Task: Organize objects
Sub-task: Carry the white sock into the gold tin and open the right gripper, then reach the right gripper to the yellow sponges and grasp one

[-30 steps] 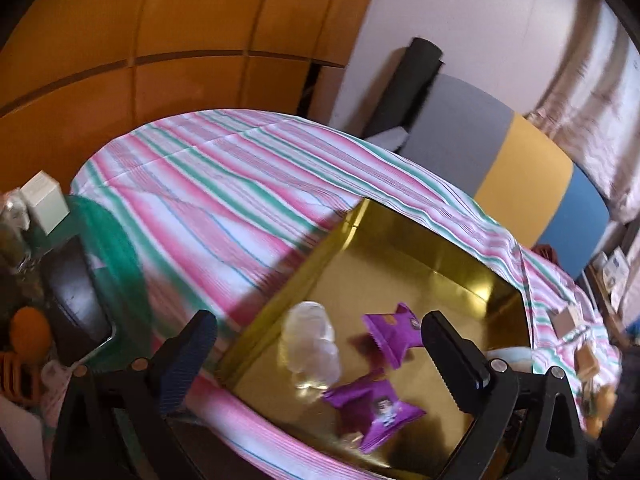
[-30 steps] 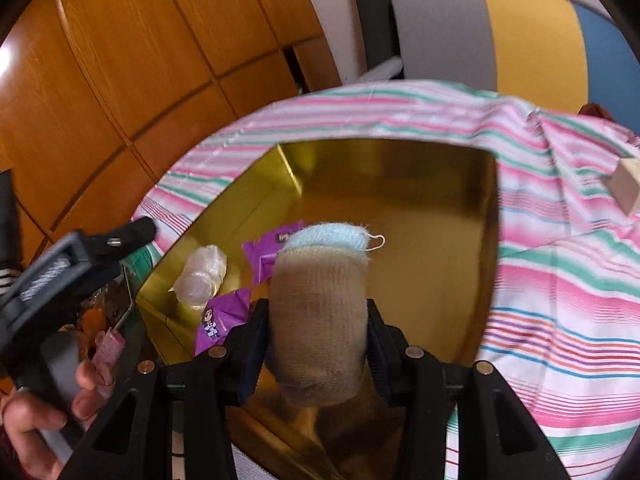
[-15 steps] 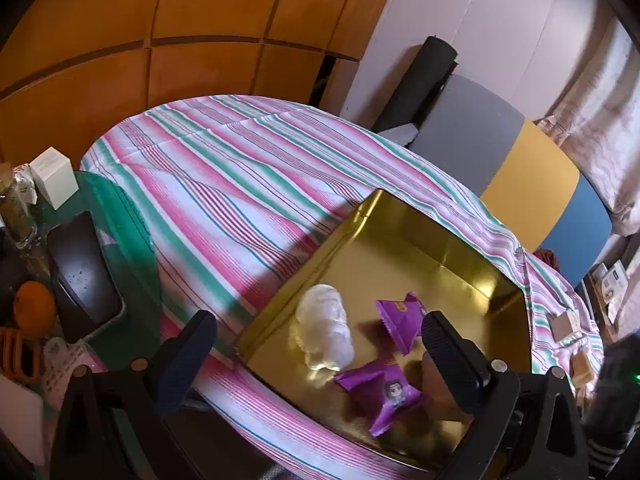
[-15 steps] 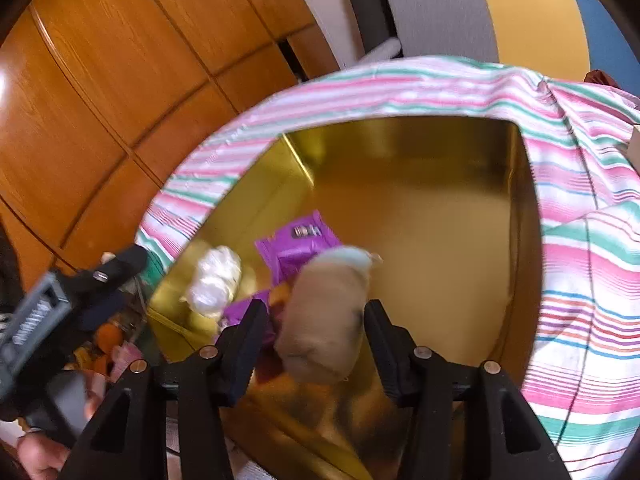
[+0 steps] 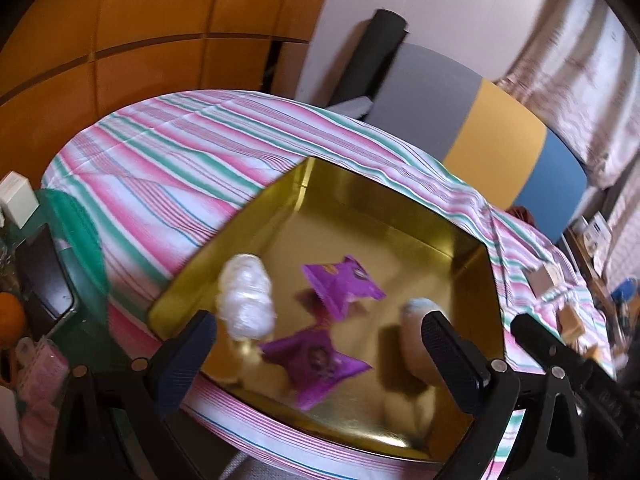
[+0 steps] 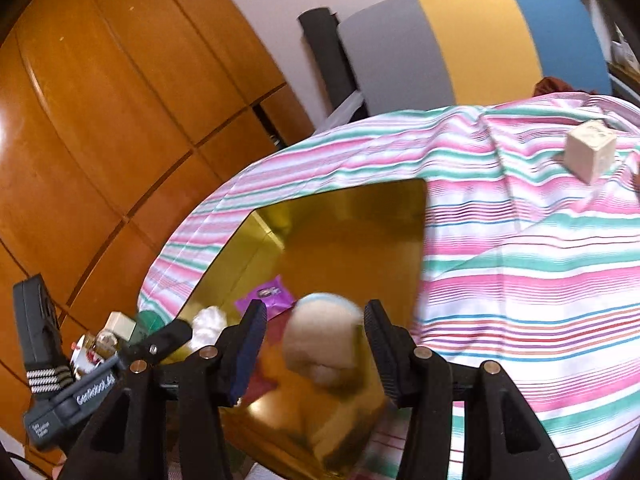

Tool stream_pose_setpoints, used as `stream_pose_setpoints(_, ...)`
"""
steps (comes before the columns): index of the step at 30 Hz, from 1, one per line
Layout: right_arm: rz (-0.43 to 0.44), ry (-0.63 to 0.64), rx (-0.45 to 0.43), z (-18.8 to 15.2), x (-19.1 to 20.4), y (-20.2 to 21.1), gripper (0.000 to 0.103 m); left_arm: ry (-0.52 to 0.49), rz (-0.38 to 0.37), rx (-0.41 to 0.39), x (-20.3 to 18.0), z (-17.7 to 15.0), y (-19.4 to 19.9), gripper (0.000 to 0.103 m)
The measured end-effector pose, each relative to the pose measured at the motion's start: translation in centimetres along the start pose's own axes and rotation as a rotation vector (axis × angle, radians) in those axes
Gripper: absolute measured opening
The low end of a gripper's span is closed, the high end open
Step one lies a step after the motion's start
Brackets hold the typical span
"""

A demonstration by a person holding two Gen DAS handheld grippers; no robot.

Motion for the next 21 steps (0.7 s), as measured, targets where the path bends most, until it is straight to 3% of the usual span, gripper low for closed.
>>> stream_pose_setpoints(6,-0.053,-0.069,-0.020,-0.1,-3.8,1.0,0.051,-0.083,-0.056,0.041,-3.3,-0.9,-0.9,0.103)
stream_pose_setpoints(21,-0.305,-0.265,-0.052,-2.4,-17.7,4.7,0.051,-0.260,-0.265,0.151,-11.8,-3.7,-2.5,0.103)
Point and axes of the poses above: each gripper's, at about its wrist camera, not at the fingertips, and y roughly against the way its jaws point, x to its left, z to its top, the point moved 2 cm from there along -y, roughly the way its jaws point, and after that the axes turned 14 degrees about -z, right-handed, at the moved point
